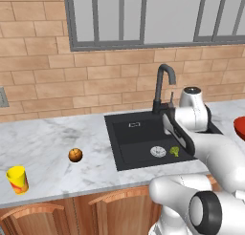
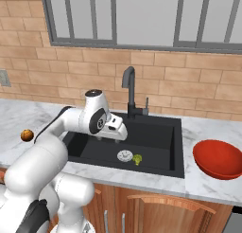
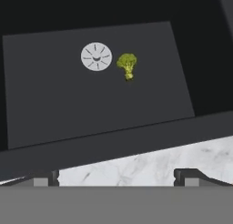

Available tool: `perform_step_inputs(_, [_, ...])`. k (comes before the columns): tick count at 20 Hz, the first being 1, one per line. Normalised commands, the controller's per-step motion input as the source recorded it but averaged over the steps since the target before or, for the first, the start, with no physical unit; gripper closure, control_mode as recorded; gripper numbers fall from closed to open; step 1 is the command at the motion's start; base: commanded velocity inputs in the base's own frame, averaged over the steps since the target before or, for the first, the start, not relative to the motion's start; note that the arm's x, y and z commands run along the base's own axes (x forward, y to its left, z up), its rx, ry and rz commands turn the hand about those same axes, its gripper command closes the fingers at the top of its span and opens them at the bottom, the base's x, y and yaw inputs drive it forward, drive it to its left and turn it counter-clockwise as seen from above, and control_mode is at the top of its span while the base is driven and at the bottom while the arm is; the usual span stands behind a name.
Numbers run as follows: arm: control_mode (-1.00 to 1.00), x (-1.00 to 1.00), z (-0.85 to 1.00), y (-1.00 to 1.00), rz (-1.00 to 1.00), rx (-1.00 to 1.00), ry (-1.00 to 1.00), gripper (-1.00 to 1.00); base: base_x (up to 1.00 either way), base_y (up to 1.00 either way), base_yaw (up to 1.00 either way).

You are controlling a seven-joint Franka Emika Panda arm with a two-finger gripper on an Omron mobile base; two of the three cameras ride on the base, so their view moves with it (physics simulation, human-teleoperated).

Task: Remove the orange and broccoli from the sink. Then move the bowl and cup from the counter to the sink for washing.

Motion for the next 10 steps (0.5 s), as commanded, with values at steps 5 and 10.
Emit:
perform_step_inputs(5, [-1.00,0.02,-0.22,-0.12,0.00,0.00,0.00,-1.00,0.00,0.00,0.00])
perform_step_inputs(10, [-1.00,0.01,-0.25,-0.04,-0.02,0.00,0.00,-1.00,0.00,0.00,0.00])
